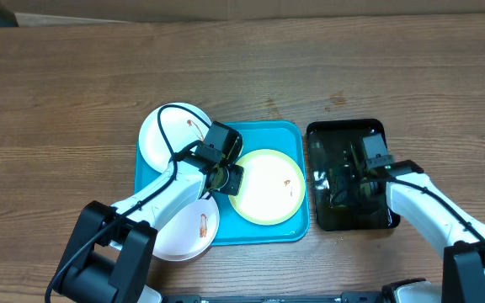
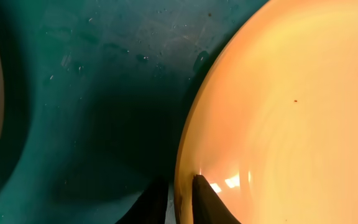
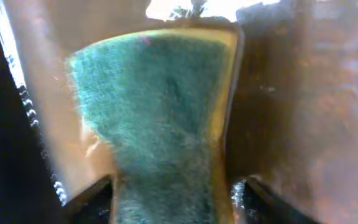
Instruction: Clean dirty plates on tray and stack at the side
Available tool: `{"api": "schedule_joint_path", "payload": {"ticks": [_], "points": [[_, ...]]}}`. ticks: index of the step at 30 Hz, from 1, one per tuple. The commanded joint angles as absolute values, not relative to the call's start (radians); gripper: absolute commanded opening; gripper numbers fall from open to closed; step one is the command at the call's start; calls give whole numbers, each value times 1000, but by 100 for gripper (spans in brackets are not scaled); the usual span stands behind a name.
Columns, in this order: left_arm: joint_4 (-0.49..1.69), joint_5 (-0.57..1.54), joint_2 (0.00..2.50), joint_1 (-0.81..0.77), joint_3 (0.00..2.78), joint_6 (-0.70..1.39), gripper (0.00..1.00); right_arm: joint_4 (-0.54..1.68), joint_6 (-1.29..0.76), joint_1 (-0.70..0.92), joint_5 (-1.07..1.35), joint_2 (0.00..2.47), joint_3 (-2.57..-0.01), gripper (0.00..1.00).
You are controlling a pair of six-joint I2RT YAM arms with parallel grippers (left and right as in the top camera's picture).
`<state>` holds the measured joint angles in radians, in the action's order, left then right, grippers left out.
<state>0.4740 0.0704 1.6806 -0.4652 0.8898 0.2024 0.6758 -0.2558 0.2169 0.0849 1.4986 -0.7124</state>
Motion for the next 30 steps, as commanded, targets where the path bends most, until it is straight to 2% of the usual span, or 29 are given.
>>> {"api": "schedule_joint_path", "payload": {"ticks": [1,2,3,4,13,26,27,28,29,30], "points": [[471,67,1689,-470,886,214,11,656,-261,213,61,1483,-700,22],[471,67,1689,-470,886,222,8,656,-261,213,61,1483,-706,6],[471,66,1689,-470,886,234,7,664,-261,213,61,1483,-720,4],[471,66,1689,-470,886,247,4,681,-261,213,61,1481,-738,4],[484,-60,1689,-470,886,392,4,984,-263,213,38,1454,-1031,4],[517,-52,1689,-414,886,469,5,1028,-315,213,-96,1465,-1041,4],[519,-51,1689,-413,886,469,8,1028,-315,213,-93,1465,-1041,4],[519,-51,1689,-411,886,469,24,1032,-314,213,-89,1465,-1041,4],[519,-51,1689,-411,886,468,34,1036,-315,213,-89,1465,-1041,4],[520,-51,1689,-411,886,468,35,1039,-315,213,-89,1465,-1041,4]]}}
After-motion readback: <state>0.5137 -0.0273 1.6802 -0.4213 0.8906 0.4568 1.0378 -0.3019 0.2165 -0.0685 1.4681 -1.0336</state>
